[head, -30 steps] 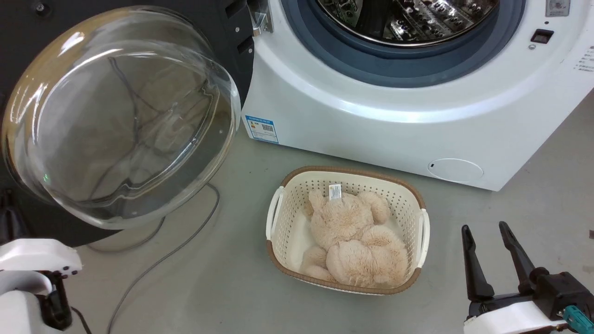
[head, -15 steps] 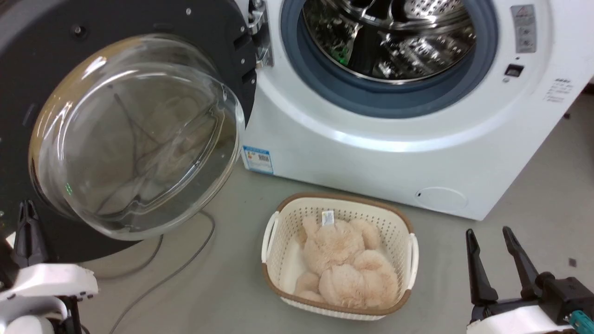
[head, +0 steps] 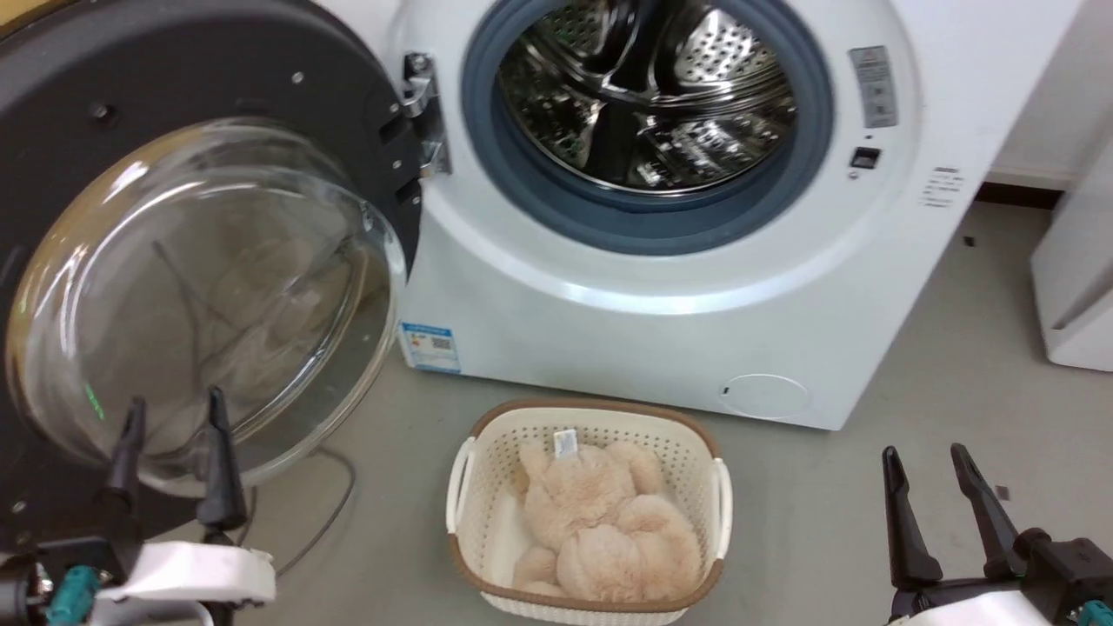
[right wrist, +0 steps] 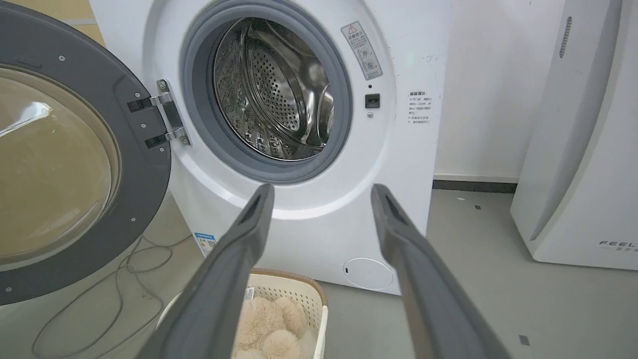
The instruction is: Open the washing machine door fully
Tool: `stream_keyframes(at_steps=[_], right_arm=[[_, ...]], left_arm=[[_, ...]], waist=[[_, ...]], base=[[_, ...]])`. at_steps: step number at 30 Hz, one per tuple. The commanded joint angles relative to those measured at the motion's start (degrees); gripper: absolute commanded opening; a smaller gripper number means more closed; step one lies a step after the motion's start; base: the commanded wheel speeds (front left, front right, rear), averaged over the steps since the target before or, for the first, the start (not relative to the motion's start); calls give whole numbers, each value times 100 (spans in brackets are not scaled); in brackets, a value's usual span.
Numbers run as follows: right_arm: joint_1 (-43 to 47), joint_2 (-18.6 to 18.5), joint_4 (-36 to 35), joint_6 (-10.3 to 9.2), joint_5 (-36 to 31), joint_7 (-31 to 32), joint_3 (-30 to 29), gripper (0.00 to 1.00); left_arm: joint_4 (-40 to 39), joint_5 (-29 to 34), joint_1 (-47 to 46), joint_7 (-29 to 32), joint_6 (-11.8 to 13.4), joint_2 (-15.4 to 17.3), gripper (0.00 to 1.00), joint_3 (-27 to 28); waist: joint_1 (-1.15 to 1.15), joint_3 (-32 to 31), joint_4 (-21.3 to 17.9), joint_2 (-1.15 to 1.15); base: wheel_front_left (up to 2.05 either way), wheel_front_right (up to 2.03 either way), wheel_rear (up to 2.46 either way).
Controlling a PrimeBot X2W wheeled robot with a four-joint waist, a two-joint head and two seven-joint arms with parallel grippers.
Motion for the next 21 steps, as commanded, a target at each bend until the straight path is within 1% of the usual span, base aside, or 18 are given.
stream_keyframes(at_steps=[1,6,12,18,21], right_arm=[[72,17,-14,5,29,-26,-8,100],[120,17,-20,5,34,-26,-26,100],[134,17,-13,5,35,-26,-6,100],[140,17,-31,5,23,-26,29,100],[144,17,-40,5,9,-26,43,100]], left_arm=[[-34,-38,79,-24,-14,-2,100,-22],[-87,-114,262,-24,-70,-43,100,-261],[-21,-34,379,-24,-80,-83,100,-495],[54,200,458,-24,51,-106,100,-649],[118,195,487,-24,82,-120,100,-737]], waist=[[0,-48,-78,0],[0,-98,-314,0],[0,-131,-582,0],[0,-138,-840,0],[0,-132,-956,0]], base=[[0,0,0],[0,0,0],[0,0,0],[0,0,0],[0,0,0]])
